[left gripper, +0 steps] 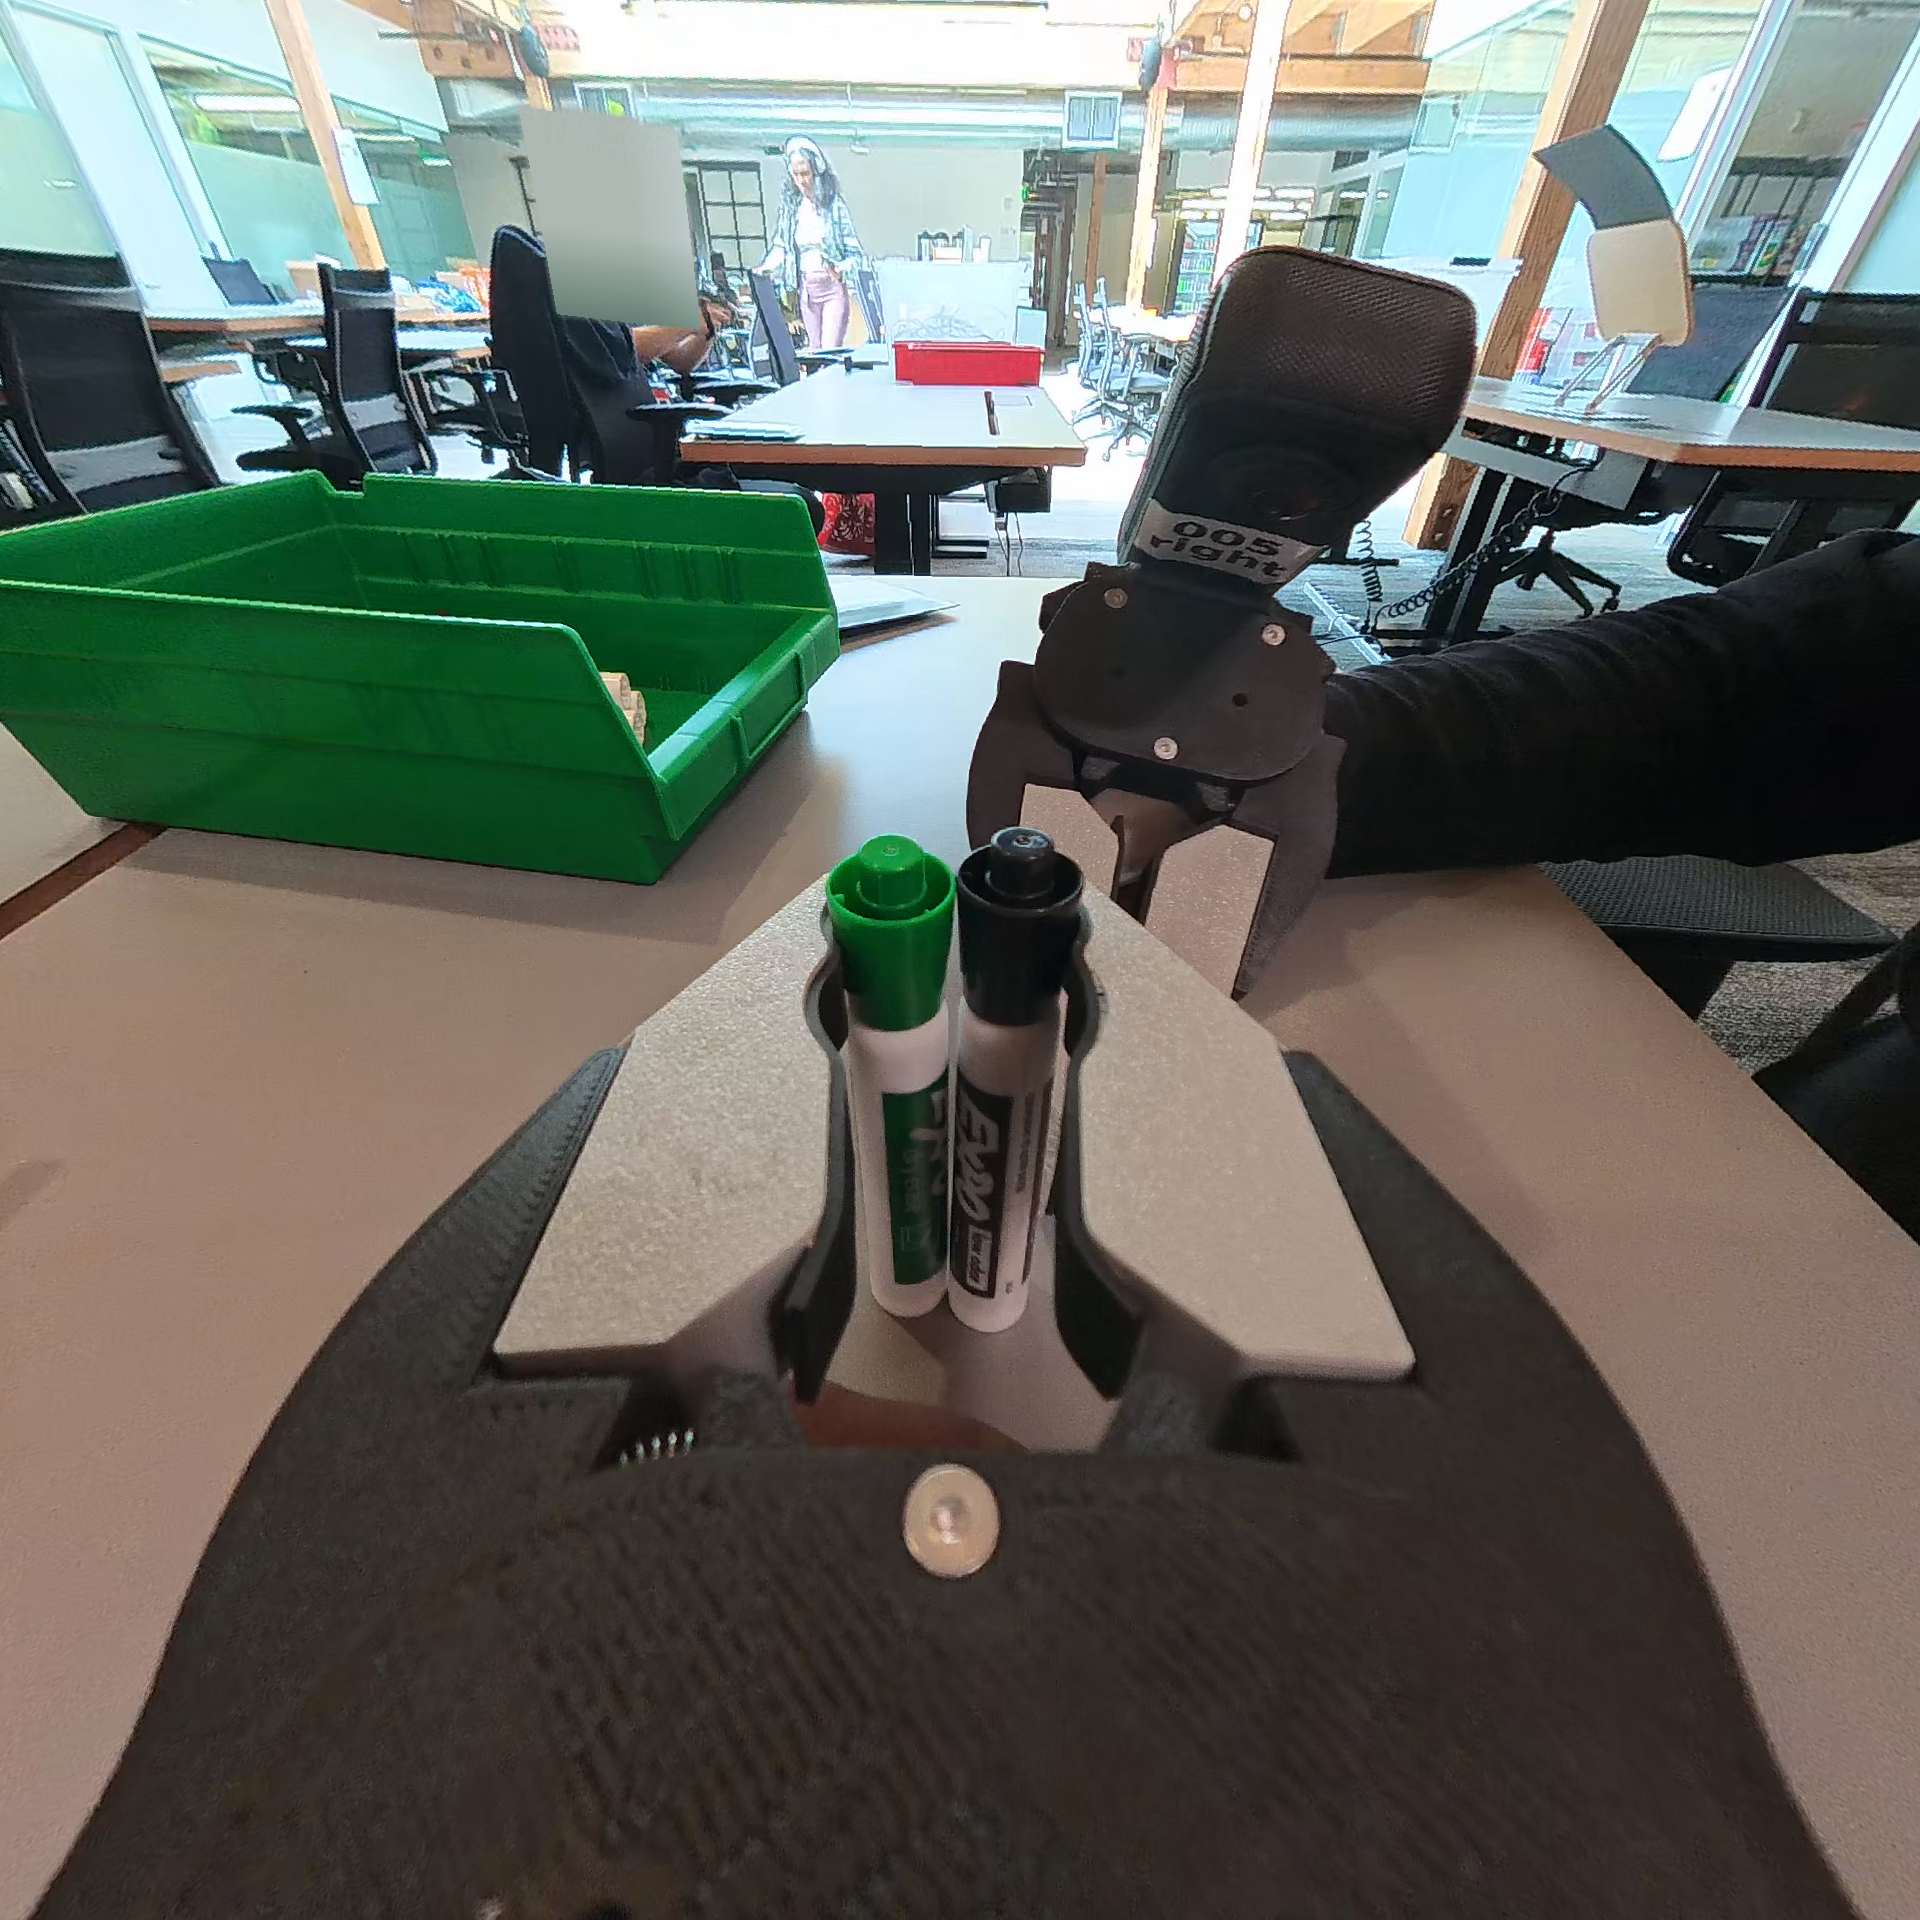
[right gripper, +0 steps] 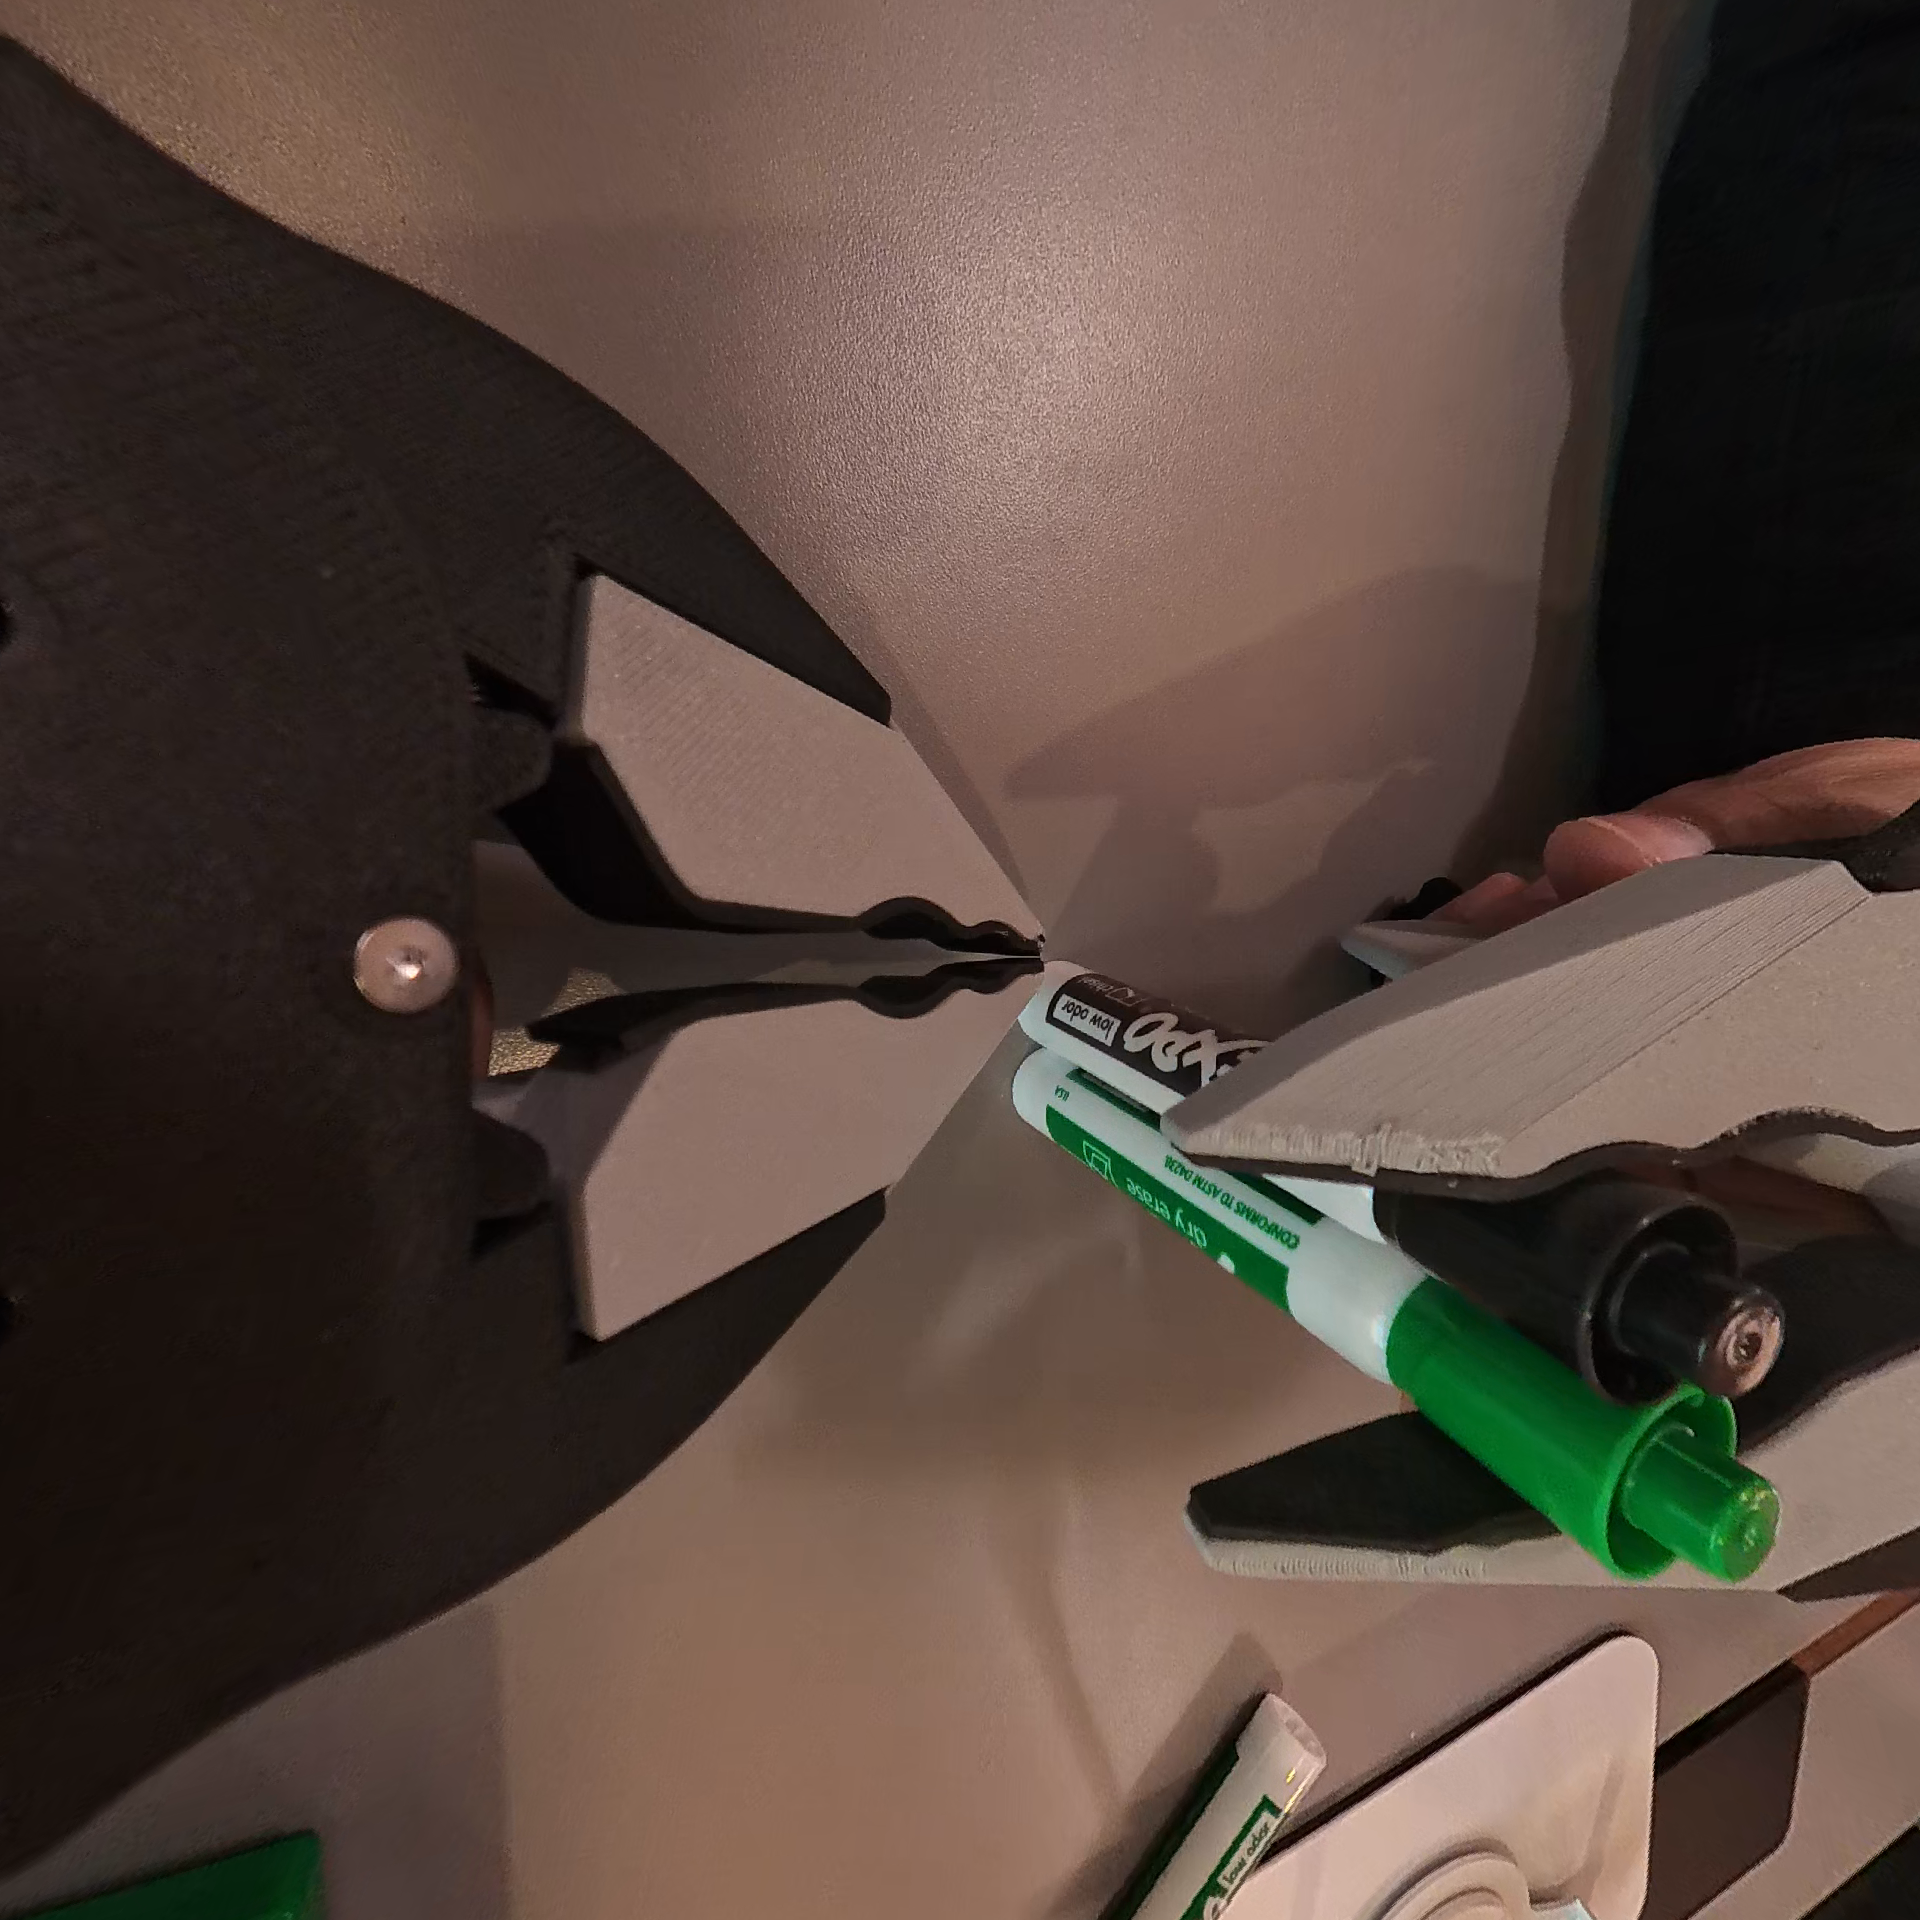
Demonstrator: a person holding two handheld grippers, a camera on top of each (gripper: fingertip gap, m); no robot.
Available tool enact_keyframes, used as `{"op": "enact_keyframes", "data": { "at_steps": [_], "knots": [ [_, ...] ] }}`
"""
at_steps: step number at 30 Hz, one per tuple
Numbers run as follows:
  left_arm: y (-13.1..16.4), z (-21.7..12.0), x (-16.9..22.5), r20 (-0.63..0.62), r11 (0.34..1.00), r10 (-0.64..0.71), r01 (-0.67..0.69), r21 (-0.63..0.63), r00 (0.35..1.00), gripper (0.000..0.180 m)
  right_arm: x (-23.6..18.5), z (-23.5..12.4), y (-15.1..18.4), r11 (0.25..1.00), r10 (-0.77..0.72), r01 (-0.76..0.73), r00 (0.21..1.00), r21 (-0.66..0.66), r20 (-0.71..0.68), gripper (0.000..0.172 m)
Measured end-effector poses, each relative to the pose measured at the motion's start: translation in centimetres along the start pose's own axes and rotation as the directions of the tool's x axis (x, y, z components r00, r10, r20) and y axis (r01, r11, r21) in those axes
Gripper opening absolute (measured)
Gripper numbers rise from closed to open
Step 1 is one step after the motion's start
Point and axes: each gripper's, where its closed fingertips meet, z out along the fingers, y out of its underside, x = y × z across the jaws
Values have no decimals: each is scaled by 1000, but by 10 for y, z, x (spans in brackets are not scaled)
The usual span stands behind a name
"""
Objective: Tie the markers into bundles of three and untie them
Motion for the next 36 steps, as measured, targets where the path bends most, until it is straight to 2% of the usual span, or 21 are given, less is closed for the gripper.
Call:
{"op": "enact_keyframes", "data": {
  "at_steps": [36],
  "knots": [
    [0, 1, 2, -7, 1000, 8, -9, -14, 1000, 37, 5, -5, -5, 999, 34, -34, 999, 43, -5, 0]
  ]
}}
